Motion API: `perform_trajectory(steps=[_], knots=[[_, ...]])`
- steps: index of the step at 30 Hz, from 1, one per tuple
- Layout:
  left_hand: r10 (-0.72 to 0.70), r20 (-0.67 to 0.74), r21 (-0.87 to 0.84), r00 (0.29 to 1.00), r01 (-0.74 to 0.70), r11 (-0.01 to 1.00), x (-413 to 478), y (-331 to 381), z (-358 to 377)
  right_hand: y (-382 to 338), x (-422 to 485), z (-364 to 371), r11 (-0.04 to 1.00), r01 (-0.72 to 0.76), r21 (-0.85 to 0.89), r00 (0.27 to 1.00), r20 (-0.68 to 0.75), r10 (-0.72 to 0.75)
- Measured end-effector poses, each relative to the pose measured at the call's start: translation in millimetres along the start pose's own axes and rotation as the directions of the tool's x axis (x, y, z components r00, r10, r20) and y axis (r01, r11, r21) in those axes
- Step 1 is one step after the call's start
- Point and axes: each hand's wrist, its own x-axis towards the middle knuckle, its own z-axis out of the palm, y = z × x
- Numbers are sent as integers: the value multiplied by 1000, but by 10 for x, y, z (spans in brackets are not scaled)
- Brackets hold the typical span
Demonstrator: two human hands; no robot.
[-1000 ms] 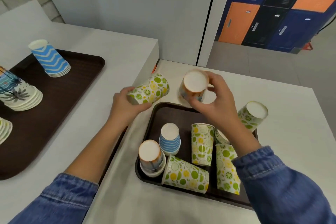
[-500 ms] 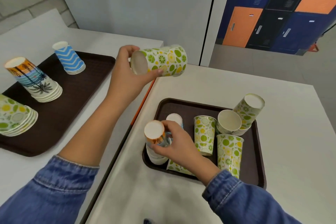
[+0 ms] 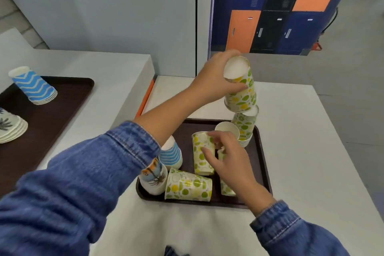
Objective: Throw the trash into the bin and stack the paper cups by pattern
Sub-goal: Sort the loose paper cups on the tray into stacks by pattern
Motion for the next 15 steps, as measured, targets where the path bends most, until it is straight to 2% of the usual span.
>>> perform_trajectory(steps=[4, 8, 11, 15], knots=[[18, 89, 103, 996, -28, 994, 195, -34, 504, 448, -204, -313, 948, -318, -24, 943, -108, 314], [7, 135, 176, 991, -31, 984, 316, -88, 784, 740, -411, -248, 791, -606, -85, 792, 30, 610], [-31, 182, 216, 983, -10, 976, 364, -155, 916, 784, -457, -96, 727, -671, -146, 711, 152, 687], [-107, 193, 219, 975, 64, 974, 351, -278, 1076, 847, -451, 67, 710, -655, -259, 675, 221, 704]])
